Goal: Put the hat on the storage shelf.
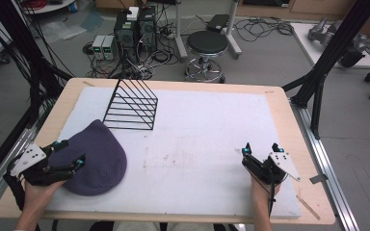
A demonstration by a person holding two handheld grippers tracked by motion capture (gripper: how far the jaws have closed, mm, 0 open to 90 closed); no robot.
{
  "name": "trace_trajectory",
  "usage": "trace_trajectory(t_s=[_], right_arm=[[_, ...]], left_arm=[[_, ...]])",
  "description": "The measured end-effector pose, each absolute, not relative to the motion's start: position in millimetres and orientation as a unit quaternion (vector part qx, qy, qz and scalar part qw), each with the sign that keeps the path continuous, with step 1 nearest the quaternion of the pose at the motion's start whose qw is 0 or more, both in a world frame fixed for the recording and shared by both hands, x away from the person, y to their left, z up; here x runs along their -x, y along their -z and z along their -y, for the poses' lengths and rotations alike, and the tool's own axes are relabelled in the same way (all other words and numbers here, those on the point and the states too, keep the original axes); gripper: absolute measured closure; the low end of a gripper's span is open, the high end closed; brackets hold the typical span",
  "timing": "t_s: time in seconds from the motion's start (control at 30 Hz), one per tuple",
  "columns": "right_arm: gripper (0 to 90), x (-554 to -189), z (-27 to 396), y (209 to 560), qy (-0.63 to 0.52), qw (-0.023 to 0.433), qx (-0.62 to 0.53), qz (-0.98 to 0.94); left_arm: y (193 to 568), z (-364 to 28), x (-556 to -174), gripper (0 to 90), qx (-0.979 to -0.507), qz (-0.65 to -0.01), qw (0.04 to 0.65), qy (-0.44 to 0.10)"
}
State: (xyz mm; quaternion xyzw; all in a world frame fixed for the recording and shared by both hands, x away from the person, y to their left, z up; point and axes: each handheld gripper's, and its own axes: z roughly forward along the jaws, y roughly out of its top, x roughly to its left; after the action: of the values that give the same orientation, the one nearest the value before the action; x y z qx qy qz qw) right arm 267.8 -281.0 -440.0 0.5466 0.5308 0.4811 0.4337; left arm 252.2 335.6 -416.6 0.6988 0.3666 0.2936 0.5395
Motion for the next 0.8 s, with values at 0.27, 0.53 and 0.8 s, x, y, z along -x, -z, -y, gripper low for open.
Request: trace_trajectory(t_s=[0.27, 0.53, 0.8], right_arm=[[6.8, -267, 281, 440, -0.481, 0.434, -0.546, -0.531], [6.9, -268, 281, 440, -0.479, 0.436, -0.542, -0.535], [6.9, -269, 279, 440, -0.479, 0.437, -0.537, -0.540]], left_arm=[[417, -333, -252, 16.6, -0.730, -0.345, 0.527, -0.266], [420, -337, -248, 16.6, -0.758, -0.325, 0.517, -0.229], [427, -335, -250, 17.2, -0.798, -0.312, 0.487, -0.171]])
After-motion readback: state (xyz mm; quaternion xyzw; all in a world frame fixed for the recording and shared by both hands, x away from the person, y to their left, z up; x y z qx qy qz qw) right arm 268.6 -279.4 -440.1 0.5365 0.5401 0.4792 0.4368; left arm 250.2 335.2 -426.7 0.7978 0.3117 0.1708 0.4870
